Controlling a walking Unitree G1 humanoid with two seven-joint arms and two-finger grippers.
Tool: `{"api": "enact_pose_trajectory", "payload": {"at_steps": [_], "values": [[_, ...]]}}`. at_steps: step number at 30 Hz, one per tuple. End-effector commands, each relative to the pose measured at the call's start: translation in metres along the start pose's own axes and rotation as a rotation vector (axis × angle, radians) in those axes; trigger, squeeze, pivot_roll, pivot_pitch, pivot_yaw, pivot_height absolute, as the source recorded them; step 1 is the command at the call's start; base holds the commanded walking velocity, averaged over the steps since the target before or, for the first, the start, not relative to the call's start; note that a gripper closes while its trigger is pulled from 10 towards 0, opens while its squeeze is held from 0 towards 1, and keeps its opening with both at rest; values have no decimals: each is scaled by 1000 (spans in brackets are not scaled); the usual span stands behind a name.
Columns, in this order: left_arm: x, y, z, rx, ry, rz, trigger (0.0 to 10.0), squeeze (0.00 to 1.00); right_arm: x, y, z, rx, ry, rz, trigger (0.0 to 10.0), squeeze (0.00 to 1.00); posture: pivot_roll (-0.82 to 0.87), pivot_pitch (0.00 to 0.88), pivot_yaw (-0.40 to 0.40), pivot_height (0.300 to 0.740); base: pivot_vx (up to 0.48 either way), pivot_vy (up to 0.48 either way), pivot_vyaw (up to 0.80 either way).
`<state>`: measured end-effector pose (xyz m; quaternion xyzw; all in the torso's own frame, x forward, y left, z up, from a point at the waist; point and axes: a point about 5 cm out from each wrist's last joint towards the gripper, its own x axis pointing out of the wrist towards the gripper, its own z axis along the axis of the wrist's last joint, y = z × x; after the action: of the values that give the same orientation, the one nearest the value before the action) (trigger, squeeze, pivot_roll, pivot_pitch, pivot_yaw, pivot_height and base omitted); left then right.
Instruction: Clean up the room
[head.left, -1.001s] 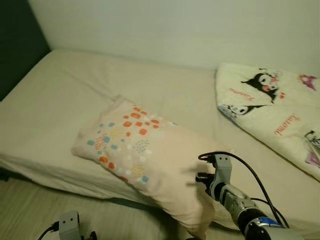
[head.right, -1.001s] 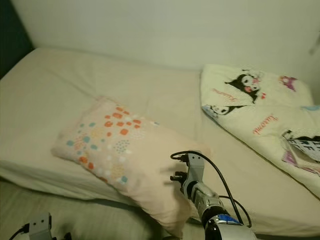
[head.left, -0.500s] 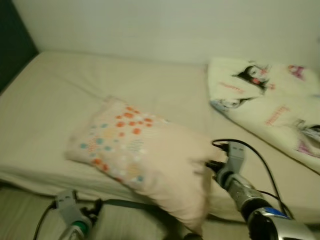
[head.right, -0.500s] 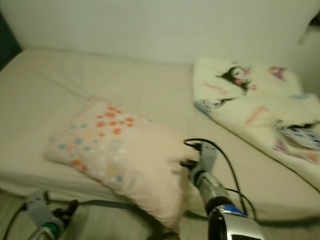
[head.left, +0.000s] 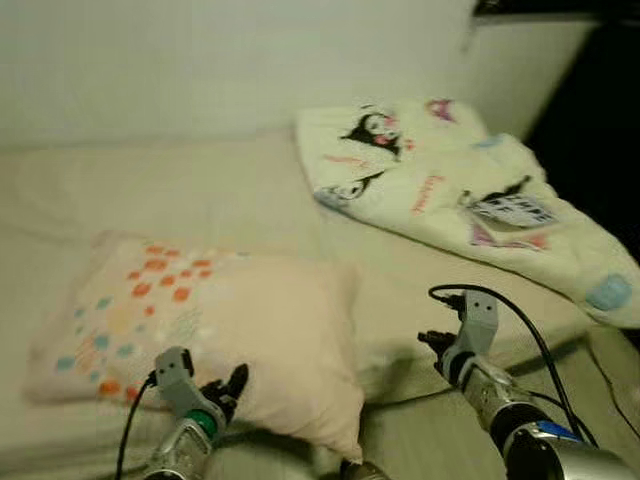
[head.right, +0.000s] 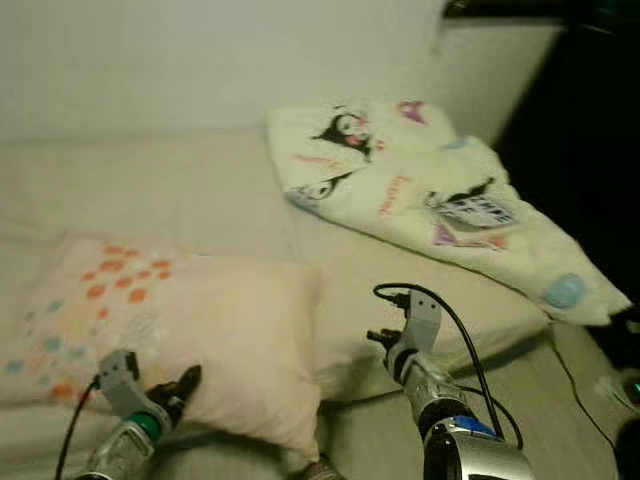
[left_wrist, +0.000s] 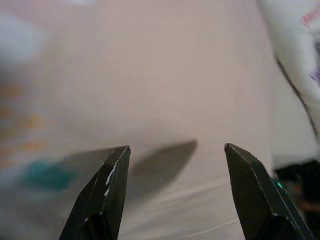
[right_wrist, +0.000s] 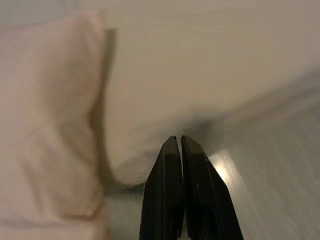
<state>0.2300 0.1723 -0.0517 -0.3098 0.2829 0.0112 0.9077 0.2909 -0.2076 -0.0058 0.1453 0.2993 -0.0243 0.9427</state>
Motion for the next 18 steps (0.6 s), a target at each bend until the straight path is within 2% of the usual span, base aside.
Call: {"api": "enact_pose_trajectory", "payload": {"at_steps": [1, 7, 8, 11, 15, 18], "values": [[-3, 2, -10, -29, 38, 0, 10000, 0, -1, -2, -8, 6, 29, -11, 10000, 0, -132, 0, 10, 740, 0, 0, -788], [-3, -1, -16, -79, 62, -15, 10000, 0, -1, 1, -13, -6, 41, -4, 10000, 0, -120, 0, 9, 740, 0, 0, -788], [-3, -1, -17, -105, 55, -5, 10000, 0, -1, 2, -12, -19, 34, -3, 10000, 0, -119, 0, 9, 740, 0, 0, -775], [-2, -1, -15, -114, 37, 15, 10000, 0, -1, 2, -11, -27, 22, -4, 10000, 0, -118, 0, 8, 740, 0, 0, -777], [-2, 1, -13, -100, 30, 51, 10000, 0, -1, 3, -10, -53, 23, 0, 10000, 0, -120, 0, 5, 740, 0, 0, 0], [-4, 7, -12, -81, 31, 118, 10000, 0, 0, 5, -10, -71, 25, 7, 10000, 0, -125, 0, 5, 740, 0, 0, 0]]}}
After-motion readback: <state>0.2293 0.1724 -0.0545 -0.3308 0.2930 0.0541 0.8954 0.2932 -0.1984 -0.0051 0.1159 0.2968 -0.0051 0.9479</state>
